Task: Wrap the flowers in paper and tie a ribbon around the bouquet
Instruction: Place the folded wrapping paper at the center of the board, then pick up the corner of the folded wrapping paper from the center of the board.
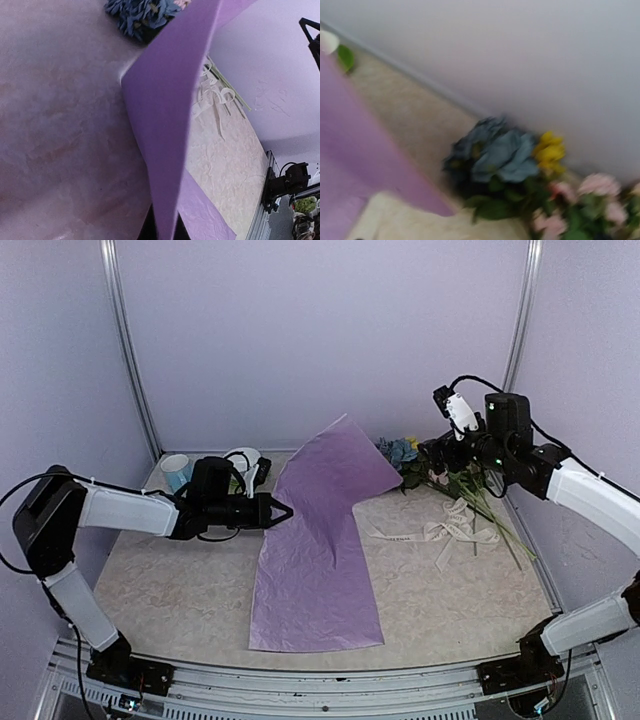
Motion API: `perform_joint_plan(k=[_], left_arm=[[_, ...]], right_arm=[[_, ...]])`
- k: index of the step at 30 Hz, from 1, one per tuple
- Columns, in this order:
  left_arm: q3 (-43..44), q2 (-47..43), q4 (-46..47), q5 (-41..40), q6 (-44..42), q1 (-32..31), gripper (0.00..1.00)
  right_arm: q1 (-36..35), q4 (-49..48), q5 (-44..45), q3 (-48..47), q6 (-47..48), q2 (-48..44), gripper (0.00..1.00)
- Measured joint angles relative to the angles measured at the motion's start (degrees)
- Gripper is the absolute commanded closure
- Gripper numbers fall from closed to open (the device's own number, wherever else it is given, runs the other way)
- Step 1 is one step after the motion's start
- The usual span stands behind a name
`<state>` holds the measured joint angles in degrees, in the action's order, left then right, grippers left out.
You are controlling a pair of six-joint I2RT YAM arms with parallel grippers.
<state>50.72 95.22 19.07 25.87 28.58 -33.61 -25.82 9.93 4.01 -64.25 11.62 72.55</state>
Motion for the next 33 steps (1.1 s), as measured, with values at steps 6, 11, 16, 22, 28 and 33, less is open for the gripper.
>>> perform_joint_plan(k=[6,11,16,22,28,33], left_arm=[[2.23,5.14,-5.35,-1.18,0.92,0.37,1.0],[8.98,11.63,-13.2,-4.96,-3.3,0.11,1.0],[15.17,18.01,-20.57,-9.03,-8.74,-2.01,0.99],[20.59,21.46,-26.23,-15.85,-12.57,-8.02,0.47],[21.99,20.65,-30.21,-30.77,-12.13,-7.93,0.02],[21.92,17.2,-34.07,-43.01,-13.33,-8.09,0.01]], right_arm=[[1.64,2.05,-4.76,1.09,-6.21,2.01,0.13],[1.73,5.33,-7.58,3.41,-9.68,6.51,0.17],[1.73,7.82,-10.01,3.8,-11.8,10.32,0.26],[1.73,9.22,-9.88,3.78,-13.38,15.26,0.3],[1.73,10.16,-6.54,1.81,-14.27,22.62,0.38],[1.73,10.23,-6.38,-0.59,-14.71,27.06,0.37]])
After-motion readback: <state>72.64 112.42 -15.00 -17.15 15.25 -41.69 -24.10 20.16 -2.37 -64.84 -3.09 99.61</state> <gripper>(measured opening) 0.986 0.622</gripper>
